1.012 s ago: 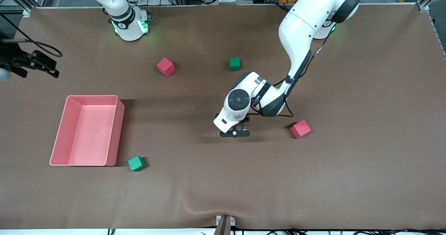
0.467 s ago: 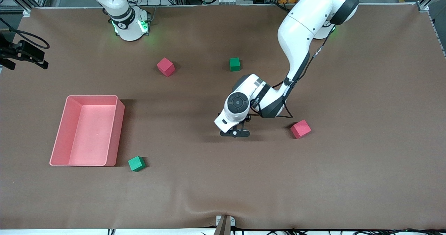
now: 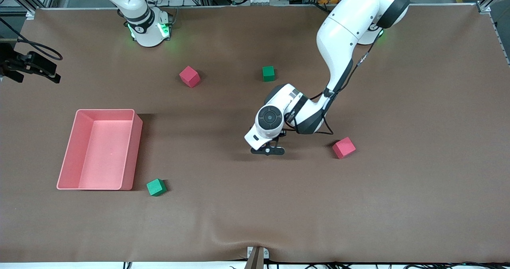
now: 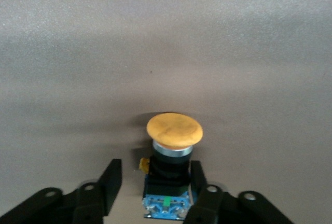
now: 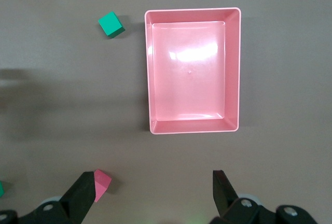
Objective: Place and upright button with both arms
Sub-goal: 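Grasp the yellow button with the left gripper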
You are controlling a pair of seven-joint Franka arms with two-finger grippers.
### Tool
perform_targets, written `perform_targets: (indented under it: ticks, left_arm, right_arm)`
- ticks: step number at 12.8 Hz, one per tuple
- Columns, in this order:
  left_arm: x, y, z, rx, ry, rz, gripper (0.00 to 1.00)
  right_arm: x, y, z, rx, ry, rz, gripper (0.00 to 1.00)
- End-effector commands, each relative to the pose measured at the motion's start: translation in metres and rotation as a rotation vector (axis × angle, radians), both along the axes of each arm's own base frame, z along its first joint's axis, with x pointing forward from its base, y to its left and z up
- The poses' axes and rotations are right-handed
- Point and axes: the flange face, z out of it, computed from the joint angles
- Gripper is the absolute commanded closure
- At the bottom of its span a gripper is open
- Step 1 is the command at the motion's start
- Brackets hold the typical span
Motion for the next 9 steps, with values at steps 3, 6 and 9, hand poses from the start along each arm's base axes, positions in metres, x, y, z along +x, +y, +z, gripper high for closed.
perform_targets:
  ticks: [3, 6, 9]
  left_arm:
    - [0.001, 0.000, 0.000, -0.009, 0.021, -0.013, 1.00]
    - [0.003, -0.003, 0.017, -0.017, 0.007, 0.035, 1.00]
    - [0.010, -0.004, 0.041, -0.013, -0.029, 0.166, 1.00]
  right_arm:
    - [0.002, -0.005, -0.003, 0.016, 0.007, -0.019, 0.00]
    - [0.002, -0.003, -0.002, 0.016, 0.002, -0.015, 0.00]
    - [0.002, -0.004, -0.002, 0.016, 0.007, -0.016, 0.00]
